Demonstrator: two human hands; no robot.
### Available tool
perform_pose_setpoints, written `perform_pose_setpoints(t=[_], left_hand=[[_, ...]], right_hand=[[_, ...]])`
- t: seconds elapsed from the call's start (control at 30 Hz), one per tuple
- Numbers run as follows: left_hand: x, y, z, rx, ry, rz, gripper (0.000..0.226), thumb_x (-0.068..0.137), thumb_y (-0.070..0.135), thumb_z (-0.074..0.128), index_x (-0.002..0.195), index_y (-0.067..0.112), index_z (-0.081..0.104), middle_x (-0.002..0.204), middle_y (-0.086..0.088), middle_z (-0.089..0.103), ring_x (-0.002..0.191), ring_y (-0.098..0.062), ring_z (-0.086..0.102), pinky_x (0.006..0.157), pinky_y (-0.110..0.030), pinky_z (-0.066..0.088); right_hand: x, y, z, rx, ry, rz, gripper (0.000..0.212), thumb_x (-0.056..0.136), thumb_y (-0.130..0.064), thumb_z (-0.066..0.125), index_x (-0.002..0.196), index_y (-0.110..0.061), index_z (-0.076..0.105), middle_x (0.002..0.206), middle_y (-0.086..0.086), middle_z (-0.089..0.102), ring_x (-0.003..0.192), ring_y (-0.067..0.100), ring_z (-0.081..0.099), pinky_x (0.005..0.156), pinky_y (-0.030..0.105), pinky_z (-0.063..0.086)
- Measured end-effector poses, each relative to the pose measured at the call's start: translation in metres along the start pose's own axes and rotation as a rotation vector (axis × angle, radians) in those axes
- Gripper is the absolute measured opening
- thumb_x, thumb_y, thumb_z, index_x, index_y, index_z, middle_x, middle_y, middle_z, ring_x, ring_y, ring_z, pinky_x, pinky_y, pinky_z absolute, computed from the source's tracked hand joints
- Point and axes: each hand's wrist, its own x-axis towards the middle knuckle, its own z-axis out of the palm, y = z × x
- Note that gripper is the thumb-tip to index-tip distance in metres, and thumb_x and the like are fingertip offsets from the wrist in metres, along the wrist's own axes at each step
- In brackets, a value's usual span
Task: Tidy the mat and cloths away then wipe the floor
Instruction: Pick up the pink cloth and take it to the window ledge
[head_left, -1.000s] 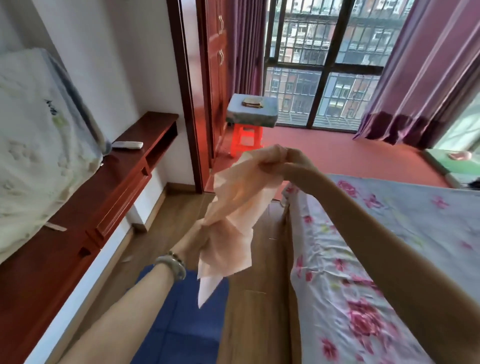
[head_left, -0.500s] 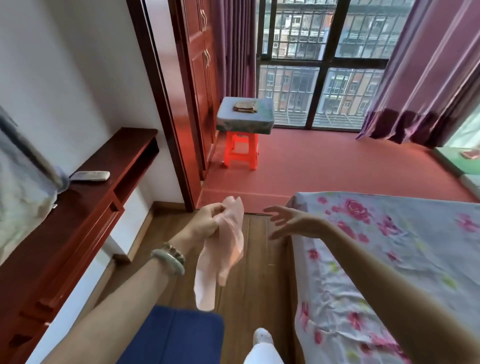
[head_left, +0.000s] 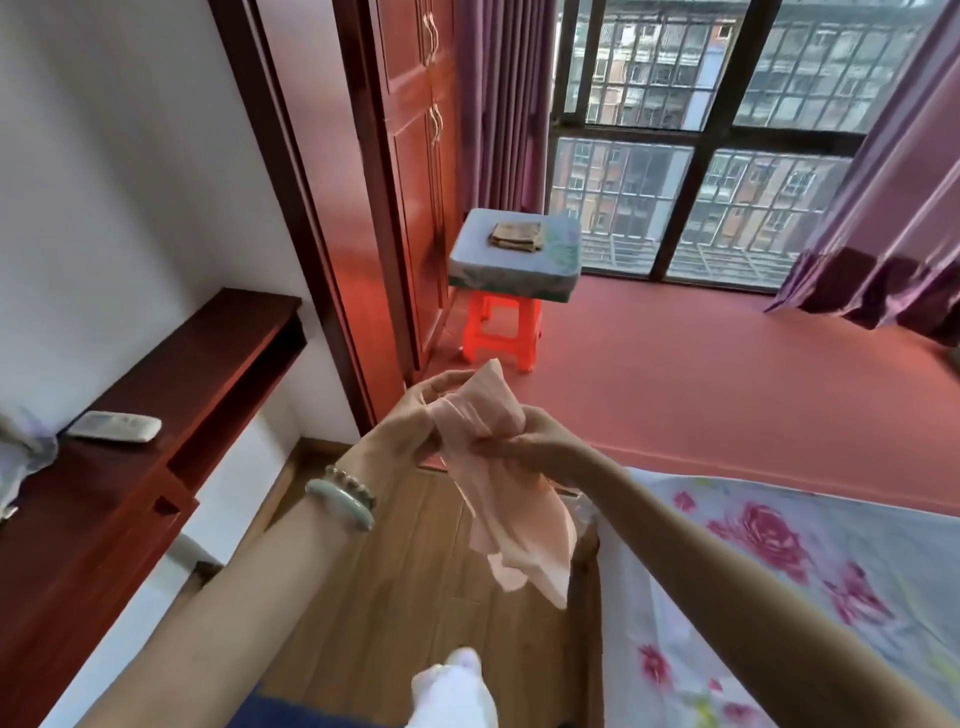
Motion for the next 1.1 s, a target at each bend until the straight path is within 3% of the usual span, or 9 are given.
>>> perform_pose_setpoints(t=[0.13,0.23,0.3,0.4,0.53,0.77,0.87,1.0,1.1], left_hand=[[0.092,0.009,-0.033,0.247,-0.012,0.116,0.049,0.060,0.019,0.078,0.107,0.017,0.065,0.102,-0.001,0.071,0.095,-0.013,0.066,0.079,-0.024,0.055],[0.166,0.014,-0.056,0.297,-0.216,-0.068,0.064,0.058,0.034,0.079,0.117,0.020,0.060,0.112,-0.001,0.065,0.100,-0.015,0.064,0.082,-0.033,0.052],[0.213,0.025,-0.064,0.341,-0.272,-0.186,0.056,0.067,0.031,0.074,0.118,0.015,0.060,0.106,-0.007,0.065,0.094,-0.019,0.062,0.080,-0.035,0.053],[0.281,0.049,-0.070,0.503,-0.219,-0.156,0.020,0.082,0.014,0.068,0.102,0.012,0.065,0.085,-0.011,0.068,0.073,-0.022,0.066,0.065,-0.031,0.057],[0.369,0.079,-0.063,0.361,-0.289,-0.113,0.016,0.074,-0.002,0.073,0.088,0.005,0.068,0.071,-0.008,0.064,0.058,-0.012,0.063,0.052,-0.019,0.051],[0.512,0.088,-0.017,0.121,-0.513,-0.172,0.033,0.070,-0.003,0.077,0.101,0.005,0.073,0.098,-0.015,0.069,0.089,-0.019,0.068,0.076,-0.021,0.056],[0.582,0.087,0.004,-0.121,-0.605,-0.202,0.045,0.074,-0.018,0.058,0.114,0.001,0.066,0.109,-0.023,0.067,0.101,-0.027,0.066,0.084,-0.026,0.054],[0.674,0.090,0.045,0.051,-0.622,-0.185,0.070,0.062,0.015,0.086,0.125,0.015,0.056,0.123,-0.014,0.063,0.109,-0.023,0.060,0.076,-0.024,0.054],[0.738,0.089,0.094,0.089,-0.644,-0.201,0.094,0.047,0.044,0.093,0.127,0.021,0.049,0.129,-0.009,0.057,0.113,-0.018,0.056,0.082,-0.024,0.050]], right_hand=[[0.064,-0.008,-0.042,-0.012,0.100,-0.050,0.024,0.073,-0.009,0.071,0.096,-0.011,0.067,0.083,-0.003,0.068,0.078,0.011,0.064,0.069,0.025,0.052],[0.117,-0.017,-0.075,-0.025,0.147,-0.061,0.022,0.066,-0.012,0.068,0.088,-0.015,0.067,0.074,-0.010,0.067,0.070,0.002,0.063,0.064,0.018,0.049],[0.156,-0.026,-0.100,-0.021,0.178,-0.054,0.020,0.063,-0.011,0.067,0.083,-0.015,0.066,0.069,-0.012,0.064,0.065,0.001,0.060,0.062,0.017,0.047],[0.210,-0.039,-0.142,-0.041,0.212,-0.014,0.017,0.059,-0.012,0.068,0.076,-0.013,0.064,0.067,-0.008,0.059,0.061,0.003,0.055,0.061,0.019,0.045],[0.264,-0.050,-0.199,-0.009,0.269,0.007,0.035,0.059,-0.010,0.070,0.092,0.000,0.066,0.077,-0.001,0.061,0.069,0.007,0.056,0.064,0.018,0.047],[0.323,-0.047,-0.312,0.030,0.424,0.039,0.035,0.060,-0.009,0.069,0.094,0.002,0.068,0.081,0.000,0.062,0.074,0.010,0.056,0.069,0.024,0.047],[0.341,-0.044,-0.381,0.087,0.559,0.022,0.026,0.060,-0.009,0.068,0.086,-0.010,0.068,0.075,-0.004,0.064,0.067,0.004,0.058,0.064,0.018,0.048],[0.358,-0.042,-0.474,0.144,0.638,0.021,0.021,0.064,-0.004,0.069,0.082,-0.014,0.067,0.075,-0.002,0.066,0.066,0.004,0.062,0.062,0.018,0.050],[0.375,-0.045,-0.536,0.221,0.698,0.016,0.025,0.062,-0.010,0.070,0.087,-0.010,0.068,0.075,0.000,0.068,0.070,0.009,0.063,0.063,0.020,0.051]])
